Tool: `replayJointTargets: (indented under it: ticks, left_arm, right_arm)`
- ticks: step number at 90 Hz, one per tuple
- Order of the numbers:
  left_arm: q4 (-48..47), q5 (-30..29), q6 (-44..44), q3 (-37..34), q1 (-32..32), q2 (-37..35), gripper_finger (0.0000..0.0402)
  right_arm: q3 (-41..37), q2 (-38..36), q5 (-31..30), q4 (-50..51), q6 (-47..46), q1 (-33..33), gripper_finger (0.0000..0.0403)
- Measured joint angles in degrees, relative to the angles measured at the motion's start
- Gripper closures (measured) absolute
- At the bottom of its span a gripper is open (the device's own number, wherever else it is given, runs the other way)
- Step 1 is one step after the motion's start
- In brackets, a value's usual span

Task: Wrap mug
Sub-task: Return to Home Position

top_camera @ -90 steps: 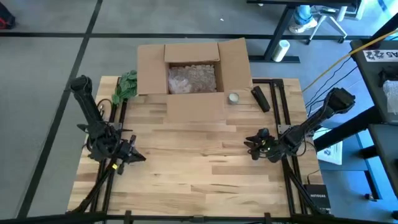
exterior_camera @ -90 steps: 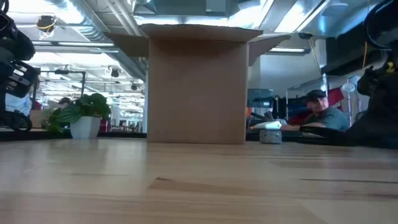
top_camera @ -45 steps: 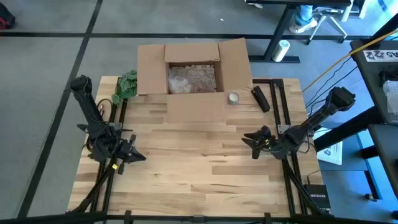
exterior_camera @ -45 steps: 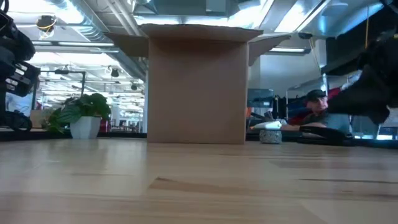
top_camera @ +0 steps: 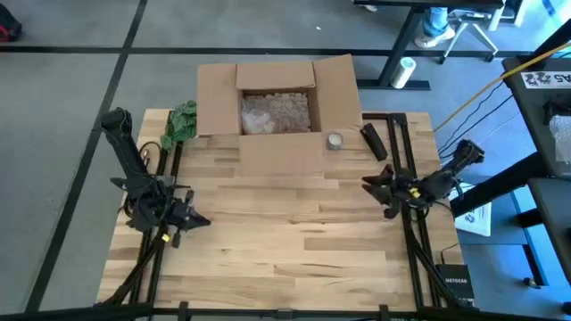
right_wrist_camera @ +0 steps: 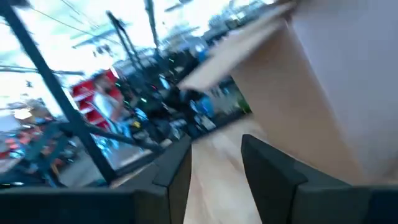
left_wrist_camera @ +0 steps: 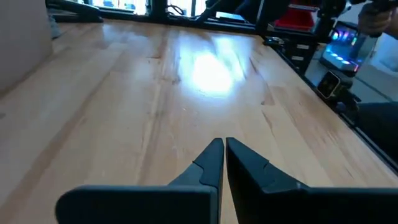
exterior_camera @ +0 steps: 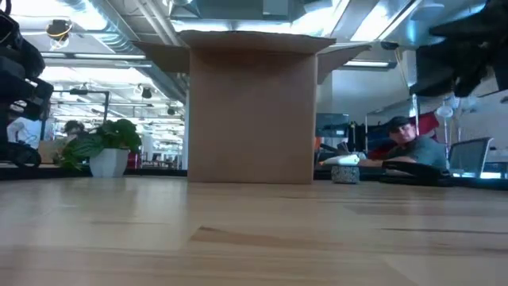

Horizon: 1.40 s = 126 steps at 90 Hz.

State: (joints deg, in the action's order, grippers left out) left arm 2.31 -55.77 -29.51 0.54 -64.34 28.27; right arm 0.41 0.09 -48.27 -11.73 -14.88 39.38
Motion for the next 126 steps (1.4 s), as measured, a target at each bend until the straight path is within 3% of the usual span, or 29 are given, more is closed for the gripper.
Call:
replayJointTargets:
  ticks: [12,26,32,54,88,106,126]
  left_arm:
    - [-0.4,-2.9,-0.9,0.0,0.0,0.0,0.0402]
    - [-2.9,-15.9,-8.3,0.0,1.0,0.0,0.0402]
    - [-3.5,-18.6,-9.1,0.0,3.2,0.2,0.0402]
    - [-3.2,-17.1,-6.0,0.0,17.6,2.3,0.0402]
    - [-2.7,-14.7,-7.2,0.0,41.0,6.6,0.0402]
    - [-2.7,-14.7,-8.0,0.0,46.8,9.6,0.0402]
    - [-2.7,-14.7,-11.0,0.0,48.1,13.0,0.0402]
  right_arm:
    - [0.0,0.5,0.9,1.5,-0.4,0.0,0.0277]
    - [0.0,0.8,-4.4,6.5,-4.6,0.0,0.0277]
    - [0.0,0.9,-7.0,8.1,-5.5,0.0,0.0277]
    - [0.0,0.9,-13.1,10.0,-5.7,0.0,0.0277]
    - [0.0,0.9,-30.5,13.8,-4.1,0.0,0.0277]
    - [0.0,0.9,-38.2,16.2,-4.1,0.0,0.0277]
    - [0.0,0.9,-38.3,15.8,-3.2,-0.1,0.0277]
